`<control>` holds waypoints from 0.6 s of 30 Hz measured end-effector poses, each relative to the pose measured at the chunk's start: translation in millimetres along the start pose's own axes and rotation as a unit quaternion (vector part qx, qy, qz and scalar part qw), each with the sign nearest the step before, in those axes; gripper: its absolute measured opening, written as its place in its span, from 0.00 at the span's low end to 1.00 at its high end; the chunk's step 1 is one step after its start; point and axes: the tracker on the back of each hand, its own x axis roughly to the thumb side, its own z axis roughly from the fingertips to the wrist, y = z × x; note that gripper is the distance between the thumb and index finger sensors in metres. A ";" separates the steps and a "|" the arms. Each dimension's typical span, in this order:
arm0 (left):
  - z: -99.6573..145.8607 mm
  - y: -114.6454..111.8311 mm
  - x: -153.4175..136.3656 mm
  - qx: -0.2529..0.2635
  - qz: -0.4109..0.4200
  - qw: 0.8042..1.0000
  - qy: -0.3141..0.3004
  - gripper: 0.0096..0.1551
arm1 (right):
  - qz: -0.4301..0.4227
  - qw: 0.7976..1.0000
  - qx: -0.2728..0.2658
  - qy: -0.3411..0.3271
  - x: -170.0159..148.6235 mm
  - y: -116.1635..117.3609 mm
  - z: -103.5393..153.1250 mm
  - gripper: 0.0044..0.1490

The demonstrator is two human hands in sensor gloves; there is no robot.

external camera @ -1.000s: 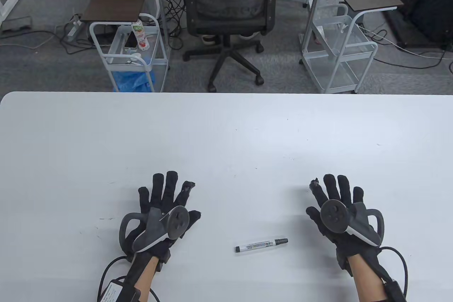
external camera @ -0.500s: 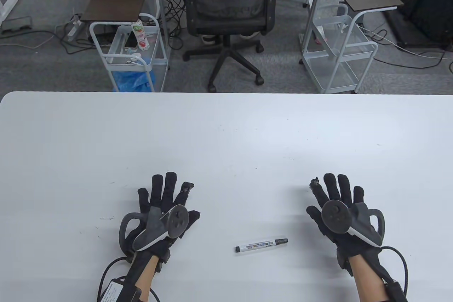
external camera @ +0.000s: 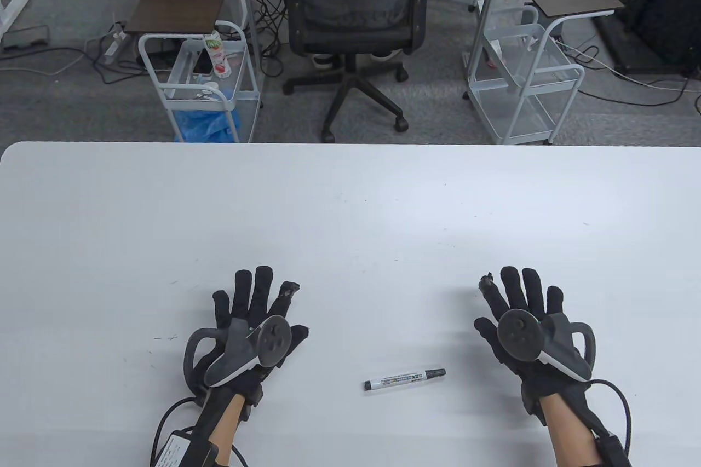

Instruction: Remove marker cap from marker with right hand

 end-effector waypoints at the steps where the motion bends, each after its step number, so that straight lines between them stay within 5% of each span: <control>1: 0.0 0.1 -0.1 0.000 0.000 1.000 0.000 0.51 | -0.002 1.000 0.001 0.000 -0.1 0.1 0.0 0.46; 11: -7.5 30.2 15.7 0.009 0.124 0.991 -0.038 0.51 | -0.015 1.000 -0.006 -0.002 -3.3 -4.2 0.3 0.46; 18: -18.6 49.1 82.3 0.008 0.135 0.985 -0.109 0.53 | -0.029 1.000 -0.009 -0.003 -4.7 -6.5 2.0 0.46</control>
